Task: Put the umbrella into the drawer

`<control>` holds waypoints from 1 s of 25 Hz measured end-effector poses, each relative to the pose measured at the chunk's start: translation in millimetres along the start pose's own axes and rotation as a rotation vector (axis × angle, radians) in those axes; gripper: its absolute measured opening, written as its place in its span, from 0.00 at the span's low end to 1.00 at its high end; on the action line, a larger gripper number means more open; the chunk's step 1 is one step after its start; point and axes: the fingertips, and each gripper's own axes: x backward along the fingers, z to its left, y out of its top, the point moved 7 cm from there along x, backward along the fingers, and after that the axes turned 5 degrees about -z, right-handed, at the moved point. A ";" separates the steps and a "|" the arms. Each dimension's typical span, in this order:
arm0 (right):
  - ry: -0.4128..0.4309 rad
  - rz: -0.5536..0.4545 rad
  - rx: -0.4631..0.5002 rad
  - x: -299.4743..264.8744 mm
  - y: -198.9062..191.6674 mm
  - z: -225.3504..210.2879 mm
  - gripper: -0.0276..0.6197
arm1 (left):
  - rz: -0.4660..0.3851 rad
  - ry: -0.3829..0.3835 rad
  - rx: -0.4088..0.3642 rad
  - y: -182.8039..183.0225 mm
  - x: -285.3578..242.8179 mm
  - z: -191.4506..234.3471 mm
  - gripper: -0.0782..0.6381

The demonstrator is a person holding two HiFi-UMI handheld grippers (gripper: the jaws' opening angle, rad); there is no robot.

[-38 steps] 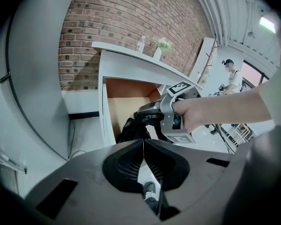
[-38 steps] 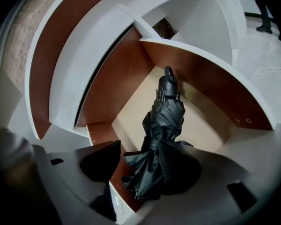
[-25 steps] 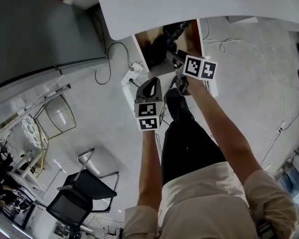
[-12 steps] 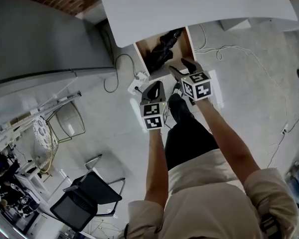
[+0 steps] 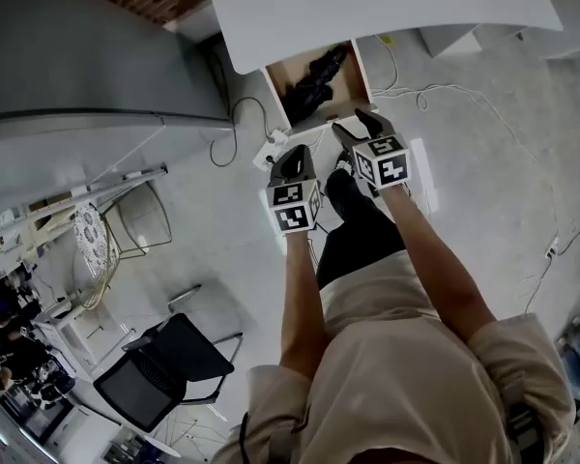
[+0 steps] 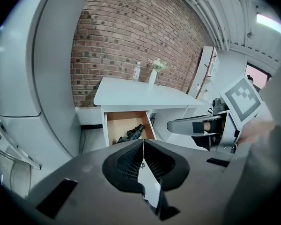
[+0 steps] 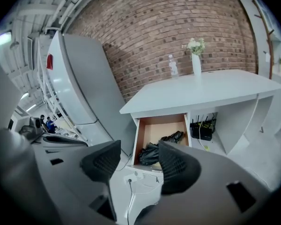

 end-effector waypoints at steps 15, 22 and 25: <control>-0.011 -0.073 0.071 74.1 38.1 18.1 0.50 | -0.104 0.038 -0.008 63.4 70.9 -26.0 0.12; -0.033 -0.124 0.134 97.7 54.0 2.7 0.32 | -0.168 0.054 -0.015 77.6 80.1 -34.4 0.12; -0.023 -0.131 0.134 104.8 51.1 4.7 0.27 | -0.164 0.047 -0.025 78.4 77.5 -41.0 0.12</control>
